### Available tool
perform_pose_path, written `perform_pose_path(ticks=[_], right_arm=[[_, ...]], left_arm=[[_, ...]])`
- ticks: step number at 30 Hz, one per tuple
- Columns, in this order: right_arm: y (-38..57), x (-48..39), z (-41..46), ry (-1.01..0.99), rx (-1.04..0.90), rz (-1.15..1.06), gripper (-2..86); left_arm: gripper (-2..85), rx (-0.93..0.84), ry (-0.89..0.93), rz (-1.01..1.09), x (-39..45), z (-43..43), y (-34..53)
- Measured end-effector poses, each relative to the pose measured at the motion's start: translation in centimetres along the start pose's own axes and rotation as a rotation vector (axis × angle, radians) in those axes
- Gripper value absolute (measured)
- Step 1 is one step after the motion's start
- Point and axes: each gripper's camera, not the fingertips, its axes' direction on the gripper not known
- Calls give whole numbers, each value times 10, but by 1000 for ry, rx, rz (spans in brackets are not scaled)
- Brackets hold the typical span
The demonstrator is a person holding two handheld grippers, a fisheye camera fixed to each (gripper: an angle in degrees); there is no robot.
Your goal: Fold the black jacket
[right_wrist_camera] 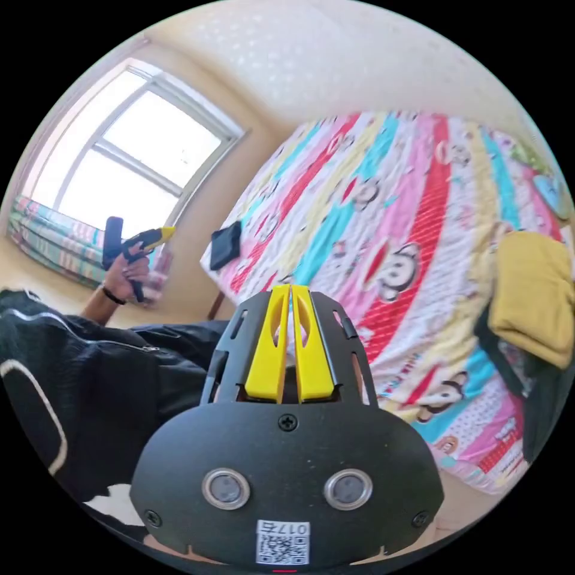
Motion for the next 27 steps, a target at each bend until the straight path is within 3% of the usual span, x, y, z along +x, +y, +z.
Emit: perform_pose_path(ticks=[2,5,14,17,24,27], right_arm=[[-53,-27,54,-185,-57,-45,11],[-112,-75,98,-217,-43,-92,14],[-255,-164,281,-299,-340,43,59],[-303,-199,342,-261,-436,23,76],[-417,-230,507,-233,-589,25,107],[-448,-224,585,-224,-621,108,121]], left_arm=[[-10,-65,-17,-161,-56,-7,32],[-10,-107,-118,-316,-131,-40,69],[15,234,101,-608,-398,-142,144],[45,308,81,-619,-473,-168,158],[74,265,124,-658,-626,-147,165],[111,206,-67,-630,-669,-129,148]])
